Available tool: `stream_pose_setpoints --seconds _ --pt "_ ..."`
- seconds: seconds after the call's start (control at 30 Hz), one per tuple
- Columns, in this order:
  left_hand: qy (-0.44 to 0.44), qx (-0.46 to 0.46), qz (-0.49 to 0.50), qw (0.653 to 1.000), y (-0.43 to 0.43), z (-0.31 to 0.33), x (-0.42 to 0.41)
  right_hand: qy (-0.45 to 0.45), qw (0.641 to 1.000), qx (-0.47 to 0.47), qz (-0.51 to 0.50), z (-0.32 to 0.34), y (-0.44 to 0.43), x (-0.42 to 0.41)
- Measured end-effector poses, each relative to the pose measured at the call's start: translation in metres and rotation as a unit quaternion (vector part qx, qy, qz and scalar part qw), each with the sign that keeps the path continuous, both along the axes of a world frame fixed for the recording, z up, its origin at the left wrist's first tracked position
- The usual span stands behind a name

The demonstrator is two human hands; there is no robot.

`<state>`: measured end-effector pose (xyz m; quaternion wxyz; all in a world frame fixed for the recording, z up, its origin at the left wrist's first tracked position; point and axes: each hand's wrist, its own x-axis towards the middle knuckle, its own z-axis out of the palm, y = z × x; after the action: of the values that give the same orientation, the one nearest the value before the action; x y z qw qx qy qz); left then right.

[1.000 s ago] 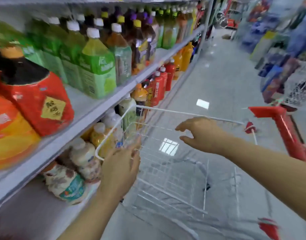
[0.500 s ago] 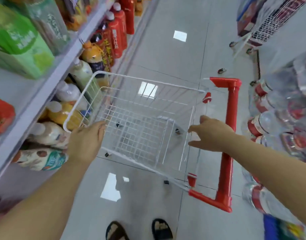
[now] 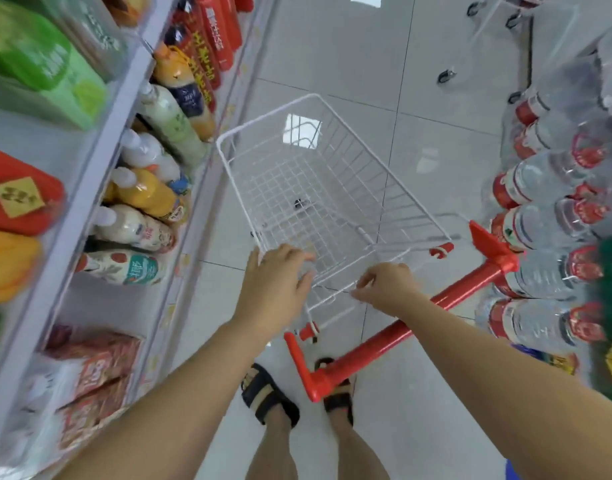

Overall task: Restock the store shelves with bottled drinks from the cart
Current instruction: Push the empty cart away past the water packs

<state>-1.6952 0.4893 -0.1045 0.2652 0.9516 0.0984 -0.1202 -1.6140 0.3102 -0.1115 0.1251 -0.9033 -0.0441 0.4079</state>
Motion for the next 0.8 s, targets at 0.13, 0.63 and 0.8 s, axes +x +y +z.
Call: stream_pose_setpoints --seconds 0.13,0.63,0.8 --pt "0.069 -0.026 0.019 0.997 -0.013 0.017 -0.055 0.057 0.990 0.124 0.044 0.029 0.004 -0.010" --pt "0.220 -0.061 -0.237 0.944 -0.040 0.023 -0.105 -0.078 0.995 0.041 0.051 0.065 -0.104 -0.127" --pt "0.224 -0.043 -0.323 0.918 -0.071 0.022 -0.140 -0.061 0.996 0.030 -0.060 0.065 -0.140 -0.205"
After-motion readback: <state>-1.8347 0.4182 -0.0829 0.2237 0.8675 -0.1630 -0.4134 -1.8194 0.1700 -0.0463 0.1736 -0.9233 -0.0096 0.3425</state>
